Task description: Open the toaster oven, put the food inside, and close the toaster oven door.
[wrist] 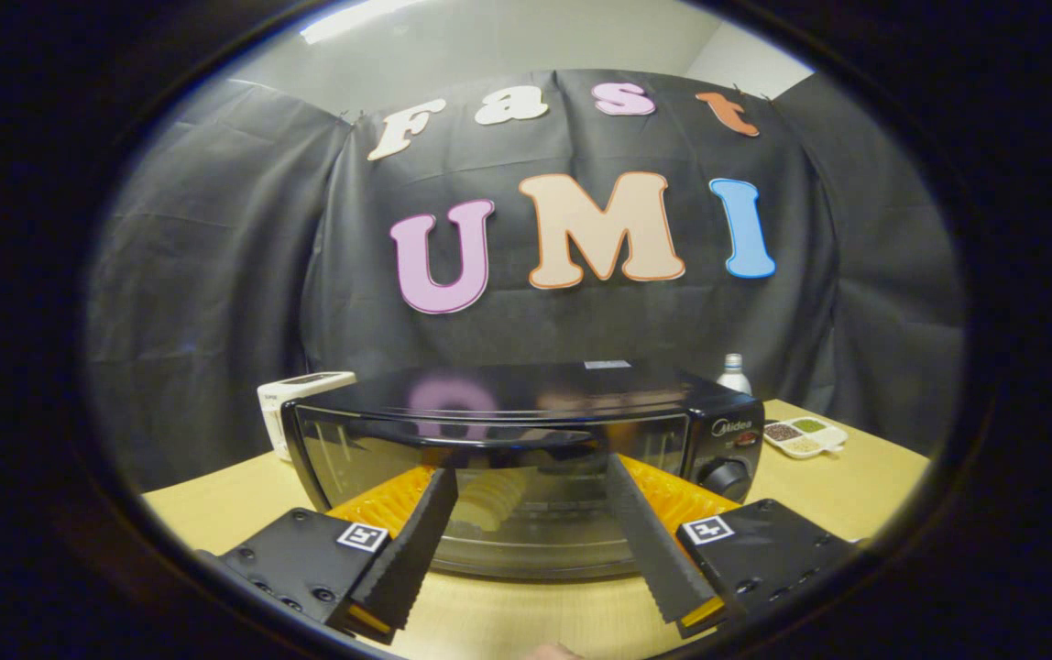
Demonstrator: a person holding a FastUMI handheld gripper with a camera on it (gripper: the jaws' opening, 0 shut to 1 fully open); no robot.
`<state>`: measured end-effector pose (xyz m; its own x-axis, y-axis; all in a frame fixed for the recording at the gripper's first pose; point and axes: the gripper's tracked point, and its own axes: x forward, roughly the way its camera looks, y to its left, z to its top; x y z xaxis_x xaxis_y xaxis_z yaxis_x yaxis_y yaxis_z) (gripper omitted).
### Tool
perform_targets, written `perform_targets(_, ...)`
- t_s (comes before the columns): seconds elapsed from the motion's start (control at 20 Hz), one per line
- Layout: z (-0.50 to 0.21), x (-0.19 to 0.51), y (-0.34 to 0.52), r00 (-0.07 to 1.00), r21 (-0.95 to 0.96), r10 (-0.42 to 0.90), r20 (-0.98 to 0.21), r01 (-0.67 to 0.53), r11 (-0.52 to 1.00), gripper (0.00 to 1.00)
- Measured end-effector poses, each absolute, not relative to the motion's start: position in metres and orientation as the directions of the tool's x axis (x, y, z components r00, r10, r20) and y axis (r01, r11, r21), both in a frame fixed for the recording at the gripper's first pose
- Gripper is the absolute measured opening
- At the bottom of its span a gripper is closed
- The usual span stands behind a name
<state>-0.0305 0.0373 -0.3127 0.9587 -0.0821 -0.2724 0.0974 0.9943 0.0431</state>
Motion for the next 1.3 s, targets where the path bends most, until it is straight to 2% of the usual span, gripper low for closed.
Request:
perform_targets(0.3,-0.298,-0.049,0.029,0.960,0.040,-0.080,-0.268,0.094,0.995,1.00)
perform_targets(0.65,-0.205,-0.048,-0.003,0.986,0.034,-0.108,-0.126,0.113,0.993,1.00)
perform_targets(1.3,-0.108,-0.034,-0.040,0.990,-0.023,-0.137,0.030,0.137,0.990,1.00)
